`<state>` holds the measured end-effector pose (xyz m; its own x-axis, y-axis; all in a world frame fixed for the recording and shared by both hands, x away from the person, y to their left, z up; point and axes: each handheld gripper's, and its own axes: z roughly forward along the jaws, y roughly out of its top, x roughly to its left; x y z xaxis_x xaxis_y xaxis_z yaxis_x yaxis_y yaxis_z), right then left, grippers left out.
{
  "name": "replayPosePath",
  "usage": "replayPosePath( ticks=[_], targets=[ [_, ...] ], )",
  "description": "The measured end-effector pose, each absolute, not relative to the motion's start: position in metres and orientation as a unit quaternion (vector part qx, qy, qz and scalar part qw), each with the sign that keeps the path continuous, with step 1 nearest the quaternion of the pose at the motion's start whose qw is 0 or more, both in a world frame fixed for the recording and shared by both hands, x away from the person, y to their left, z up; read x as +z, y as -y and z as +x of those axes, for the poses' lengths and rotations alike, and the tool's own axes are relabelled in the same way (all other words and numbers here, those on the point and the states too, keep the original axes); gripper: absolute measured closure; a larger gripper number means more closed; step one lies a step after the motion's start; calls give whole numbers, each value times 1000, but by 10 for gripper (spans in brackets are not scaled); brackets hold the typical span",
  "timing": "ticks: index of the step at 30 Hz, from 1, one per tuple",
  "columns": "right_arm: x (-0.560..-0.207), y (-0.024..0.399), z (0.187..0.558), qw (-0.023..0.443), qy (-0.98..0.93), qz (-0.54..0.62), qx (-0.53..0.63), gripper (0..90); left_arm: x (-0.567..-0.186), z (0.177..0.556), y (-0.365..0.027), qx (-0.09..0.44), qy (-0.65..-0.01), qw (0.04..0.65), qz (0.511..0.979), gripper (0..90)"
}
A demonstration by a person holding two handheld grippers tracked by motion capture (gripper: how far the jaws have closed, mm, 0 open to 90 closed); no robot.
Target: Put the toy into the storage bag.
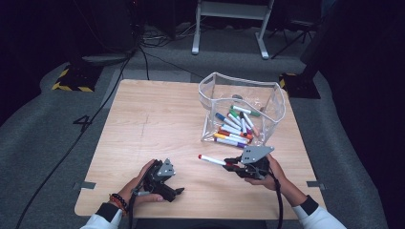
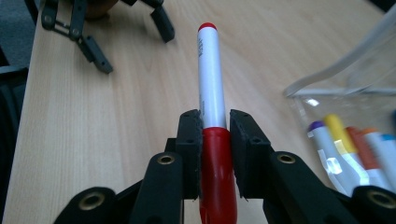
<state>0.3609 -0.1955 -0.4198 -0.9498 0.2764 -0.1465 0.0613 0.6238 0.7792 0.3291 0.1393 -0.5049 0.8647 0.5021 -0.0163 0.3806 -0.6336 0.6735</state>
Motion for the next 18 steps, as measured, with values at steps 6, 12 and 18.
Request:
replayPosePath(
  ticks=[6, 12, 18],
  targets=[
    [-372, 210, 369, 173, -879, 89, 434, 748, -505, 329, -139, 86, -245, 351, 900, 56],
    [-328, 228, 383, 209, -868, 100, 439, 748, -505, 329, -139, 86, -245, 351, 900, 56],
    [-307, 240, 403, 222, -863, 118, 439, 748, -505, 329, -139, 86, -245, 351, 900, 56]
  ],
)
